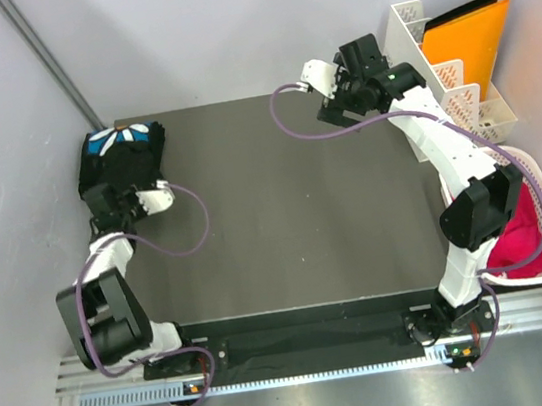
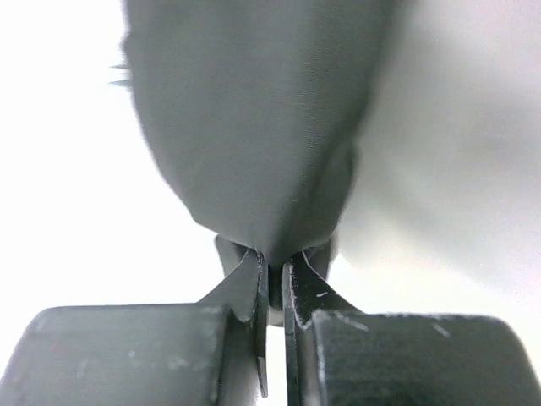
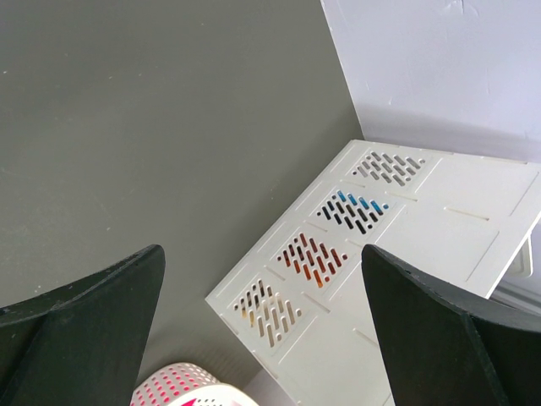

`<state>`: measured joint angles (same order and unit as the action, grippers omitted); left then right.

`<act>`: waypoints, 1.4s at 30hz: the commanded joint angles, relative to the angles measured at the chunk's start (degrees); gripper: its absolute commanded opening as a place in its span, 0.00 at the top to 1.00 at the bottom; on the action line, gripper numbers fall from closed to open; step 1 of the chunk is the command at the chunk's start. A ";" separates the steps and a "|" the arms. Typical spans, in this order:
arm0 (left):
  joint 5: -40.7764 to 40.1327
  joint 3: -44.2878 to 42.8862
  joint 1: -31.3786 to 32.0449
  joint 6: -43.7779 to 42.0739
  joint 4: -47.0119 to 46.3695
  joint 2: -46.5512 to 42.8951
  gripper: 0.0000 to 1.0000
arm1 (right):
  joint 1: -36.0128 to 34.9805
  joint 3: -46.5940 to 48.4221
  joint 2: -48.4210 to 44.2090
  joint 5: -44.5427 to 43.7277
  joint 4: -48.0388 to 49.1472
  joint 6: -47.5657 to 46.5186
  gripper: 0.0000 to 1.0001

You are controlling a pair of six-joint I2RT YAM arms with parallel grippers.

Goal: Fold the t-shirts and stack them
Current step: Neatly place the folded tshirt to the corner

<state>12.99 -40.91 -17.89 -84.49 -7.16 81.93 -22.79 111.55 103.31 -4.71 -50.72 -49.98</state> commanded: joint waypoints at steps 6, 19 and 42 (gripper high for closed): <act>8.63 -11.46 0.14 0.56 15.49 -9.16 1.00 | -0.86 -2.47 -4.52 0.40 2.38 0.84 0.00; 20.66 -47.22 1.19 0.20 51.95 -1.53 1.00 | -0.77 -7.22 -7.77 0.31 3.87 0.49 0.00; -1.91 -38.64 6.46 -4.11 8.70 6.31 1.00 | -0.77 -10.47 -10.23 0.67 4.14 0.84 0.00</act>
<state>14.20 -82.35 -12.23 -86.80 21.71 90.21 -22.79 100.88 96.01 -4.47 -48.01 -49.87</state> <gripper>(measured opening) 0.047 0.996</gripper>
